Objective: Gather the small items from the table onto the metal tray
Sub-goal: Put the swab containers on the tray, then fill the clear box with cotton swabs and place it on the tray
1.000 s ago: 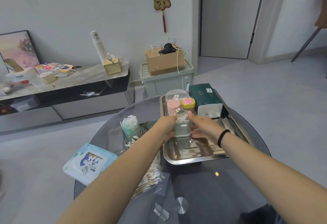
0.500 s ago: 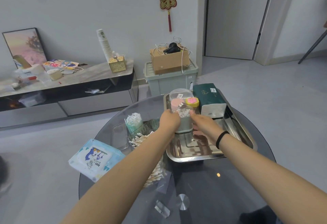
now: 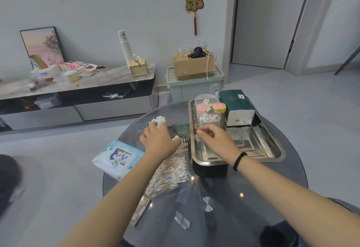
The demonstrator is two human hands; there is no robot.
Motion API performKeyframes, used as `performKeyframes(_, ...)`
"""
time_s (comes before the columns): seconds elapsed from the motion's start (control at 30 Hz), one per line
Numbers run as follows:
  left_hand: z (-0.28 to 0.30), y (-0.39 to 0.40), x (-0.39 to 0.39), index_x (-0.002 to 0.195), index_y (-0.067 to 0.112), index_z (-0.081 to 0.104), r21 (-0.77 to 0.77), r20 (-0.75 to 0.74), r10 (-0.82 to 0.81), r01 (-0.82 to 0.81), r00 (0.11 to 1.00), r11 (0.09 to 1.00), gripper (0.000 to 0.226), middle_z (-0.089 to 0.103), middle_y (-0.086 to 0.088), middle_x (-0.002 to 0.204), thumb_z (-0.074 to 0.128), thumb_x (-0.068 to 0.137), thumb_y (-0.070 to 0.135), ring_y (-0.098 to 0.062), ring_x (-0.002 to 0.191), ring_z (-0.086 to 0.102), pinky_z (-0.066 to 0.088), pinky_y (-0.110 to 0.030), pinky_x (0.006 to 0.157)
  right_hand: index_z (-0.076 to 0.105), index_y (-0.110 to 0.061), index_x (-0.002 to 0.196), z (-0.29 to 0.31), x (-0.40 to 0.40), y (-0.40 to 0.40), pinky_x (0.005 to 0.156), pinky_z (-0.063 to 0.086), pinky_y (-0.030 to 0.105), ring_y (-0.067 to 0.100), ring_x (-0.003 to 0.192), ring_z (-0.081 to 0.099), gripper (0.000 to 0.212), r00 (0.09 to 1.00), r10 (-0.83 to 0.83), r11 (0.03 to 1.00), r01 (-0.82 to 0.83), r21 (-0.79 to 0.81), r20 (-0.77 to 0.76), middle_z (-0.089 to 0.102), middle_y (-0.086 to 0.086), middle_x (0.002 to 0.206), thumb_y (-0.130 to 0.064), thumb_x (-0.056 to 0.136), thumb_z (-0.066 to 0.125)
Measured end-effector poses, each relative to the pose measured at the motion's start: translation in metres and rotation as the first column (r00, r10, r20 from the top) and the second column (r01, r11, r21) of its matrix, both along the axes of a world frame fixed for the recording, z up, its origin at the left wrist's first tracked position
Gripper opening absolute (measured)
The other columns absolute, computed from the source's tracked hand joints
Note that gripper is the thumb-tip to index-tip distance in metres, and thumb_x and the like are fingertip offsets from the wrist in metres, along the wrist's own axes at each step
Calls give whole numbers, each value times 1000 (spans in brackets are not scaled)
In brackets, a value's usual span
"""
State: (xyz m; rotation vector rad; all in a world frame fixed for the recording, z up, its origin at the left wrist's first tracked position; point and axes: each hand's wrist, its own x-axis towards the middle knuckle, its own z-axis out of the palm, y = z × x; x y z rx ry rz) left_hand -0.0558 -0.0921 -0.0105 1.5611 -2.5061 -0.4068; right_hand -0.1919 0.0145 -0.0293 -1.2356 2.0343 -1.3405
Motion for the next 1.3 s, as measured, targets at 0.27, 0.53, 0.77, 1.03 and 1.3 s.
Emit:
performKeyframes(0.27, -12, -9, 22, 143, 10, 33, 213, -277, -3, 64, 961, 975, 82, 46, -14, 139, 75, 75, 30, -29, 122, 50, 42, -36, 97, 57, -21, 119, -10, 13, -9, 81, 47, 26, 8, 94, 53, 33, 996, 82, 991, -83, 101, 18, 59, -2, 111, -36, 90, 53)
performKeyframes(0.53, 25, -9, 38, 137, 21, 45, 131, -435, -118, 192, 893, 973, 79, 56, 0, 133, 82, 67, 24, -16, 112, 54, 42, -26, 86, 26, -28, 143, 3, -2, -7, 97, 40, 26, 7, 121, 41, 86, 978, 204, 979, -203, 16, -43, 39, -9, 137, -43, 72, 72)
performKeyframes(0.77, 41, 14, 53, 133, 24, 49, 285, -471, -252, 416, 845, 864, 71, 58, 7, 124, 80, 70, 28, -13, 109, 53, 42, -29, 94, 46, -30, 120, 19, -9, 16, 95, 46, 23, 7, 114, 55, 79, 933, 353, 932, -358, 63, 68, 59, -10, 118, -45, 50, 79)
performKeyframes(1.03, 8, 12, 68, 106, 18, 68, 335, -527, 24, 182, 849, 924, 29, 68, 5, 95, 53, 92, 38, -6, 84, 61, 48, -26, 77, 49, -29, 112, 27, -14, 47, 96, 41, 23, 6, 111, 56, 76, 891, 446, 858, -453, 241, 87, 63, -8, 115, -49, 45, 80)
performKeyframes(1.3, -18, -25, 50, 88, 16, 71, -1, -61, 67, -68, 996, 998, 27, 70, -5, 90, 54, 90, 37, -25, 94, 60, 30, -42, 100, 47, -34, 108, 15, 2, 48, 90, 45, 19, 8, 109, 56, 72, 870, 491, 809, -472, 351, 39, 61, -9, 114, -47, 46, 83)
